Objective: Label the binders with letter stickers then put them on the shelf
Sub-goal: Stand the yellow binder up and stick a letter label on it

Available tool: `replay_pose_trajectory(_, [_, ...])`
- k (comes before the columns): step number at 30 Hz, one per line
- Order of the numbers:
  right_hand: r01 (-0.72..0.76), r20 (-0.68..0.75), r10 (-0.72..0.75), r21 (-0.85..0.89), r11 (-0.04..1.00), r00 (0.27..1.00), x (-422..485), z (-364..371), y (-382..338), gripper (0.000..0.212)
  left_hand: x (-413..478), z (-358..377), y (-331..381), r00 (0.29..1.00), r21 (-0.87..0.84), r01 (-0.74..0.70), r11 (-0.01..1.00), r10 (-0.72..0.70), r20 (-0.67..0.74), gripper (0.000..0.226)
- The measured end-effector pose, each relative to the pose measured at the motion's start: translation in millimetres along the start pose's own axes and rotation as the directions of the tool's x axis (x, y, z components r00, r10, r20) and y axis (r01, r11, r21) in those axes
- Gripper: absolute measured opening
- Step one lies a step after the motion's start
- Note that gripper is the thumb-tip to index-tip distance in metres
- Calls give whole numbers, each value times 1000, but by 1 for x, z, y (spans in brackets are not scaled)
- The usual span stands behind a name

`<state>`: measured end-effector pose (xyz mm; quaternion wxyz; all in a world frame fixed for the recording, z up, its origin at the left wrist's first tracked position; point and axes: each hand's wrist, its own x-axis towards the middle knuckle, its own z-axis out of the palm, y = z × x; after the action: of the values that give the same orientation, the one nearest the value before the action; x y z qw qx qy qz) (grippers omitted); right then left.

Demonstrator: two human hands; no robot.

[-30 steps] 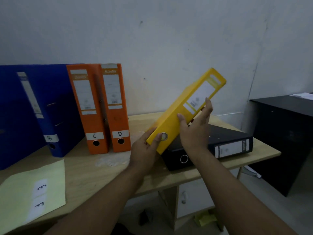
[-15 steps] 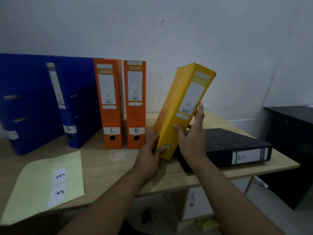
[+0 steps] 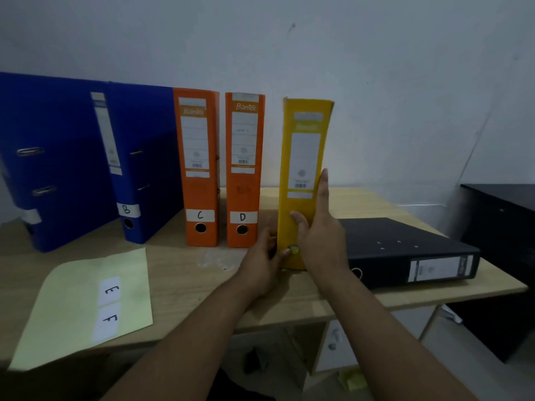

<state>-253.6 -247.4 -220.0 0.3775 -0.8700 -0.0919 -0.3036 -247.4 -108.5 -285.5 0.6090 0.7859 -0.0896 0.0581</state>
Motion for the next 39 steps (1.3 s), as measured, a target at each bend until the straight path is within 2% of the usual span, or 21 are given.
replay_pose_trajectory(5, [-53, -41, 57, 93, 994, 998, -1, 4, 5, 79, -2, 4, 2, 998, 16, -4, 1000, 5, -64, 44])
replay_pose_trajectory(9, [-87, 75, 75, 164, 983, 994, 2, 4, 11, 74, -1, 7, 0, 984, 47, -37, 998, 44, -173, 41])
replay_pose_trajectory(17, [-194, 228, 141, 228, 954, 963, 8, -8, 12, 58, -6, 6, 2, 981, 46, -11, 999, 20, -193, 46])
replay_pose_trajectory(26, [-107, 129, 84, 182, 977, 988, 3, -9, 6, 60, -15, 2, 4, 976, 1, -12, 1000, 12, -219, 46])
replay_pose_trajectory(33, [-164, 137, 148, 118, 979, 979, -2, -14, 0, 65, -34, -2, 8, 972, 46, 35, 998, -23, -233, 41])
replay_pose_trajectory(39, [-228, 103, 220, 72, 971, 970, -9, -16, -6, 67, -57, -9, 15, 982, 52, 51, 997, -40, -184, 43])
